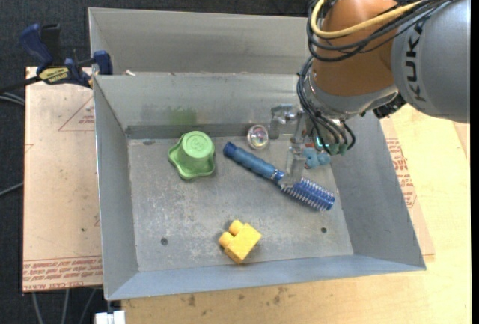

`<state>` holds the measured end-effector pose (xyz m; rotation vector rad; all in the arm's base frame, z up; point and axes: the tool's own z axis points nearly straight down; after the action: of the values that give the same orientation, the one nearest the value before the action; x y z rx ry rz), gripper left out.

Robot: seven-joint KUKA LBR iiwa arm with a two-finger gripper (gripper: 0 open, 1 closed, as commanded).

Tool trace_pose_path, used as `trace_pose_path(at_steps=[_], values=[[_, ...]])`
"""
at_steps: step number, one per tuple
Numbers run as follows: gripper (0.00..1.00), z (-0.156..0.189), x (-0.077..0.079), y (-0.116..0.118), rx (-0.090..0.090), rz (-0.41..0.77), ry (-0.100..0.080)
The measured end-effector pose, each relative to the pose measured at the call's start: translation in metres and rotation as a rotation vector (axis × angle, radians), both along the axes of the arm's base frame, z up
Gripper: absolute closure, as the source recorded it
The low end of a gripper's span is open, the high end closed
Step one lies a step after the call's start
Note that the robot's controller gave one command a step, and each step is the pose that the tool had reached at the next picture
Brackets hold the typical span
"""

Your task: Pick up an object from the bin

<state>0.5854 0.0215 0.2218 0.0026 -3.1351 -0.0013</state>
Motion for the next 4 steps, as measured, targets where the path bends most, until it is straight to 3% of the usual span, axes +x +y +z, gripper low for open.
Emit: trace_pose_path(at_steps=[1, 2, 3, 4], values=[[0.00, -0.157, -0.022, -0.080, -0.001, -0.024, -0.001], [0.00, -0.121, -0.027, -0.083, 0.000, -0.139, -0.010], [0.00, -0.122, -0.017, -0.103, 0.000, -0.201, -0.010], [0.00, -0.153, -0.024, -0.089, -0.001, -0.419, -0.005]])
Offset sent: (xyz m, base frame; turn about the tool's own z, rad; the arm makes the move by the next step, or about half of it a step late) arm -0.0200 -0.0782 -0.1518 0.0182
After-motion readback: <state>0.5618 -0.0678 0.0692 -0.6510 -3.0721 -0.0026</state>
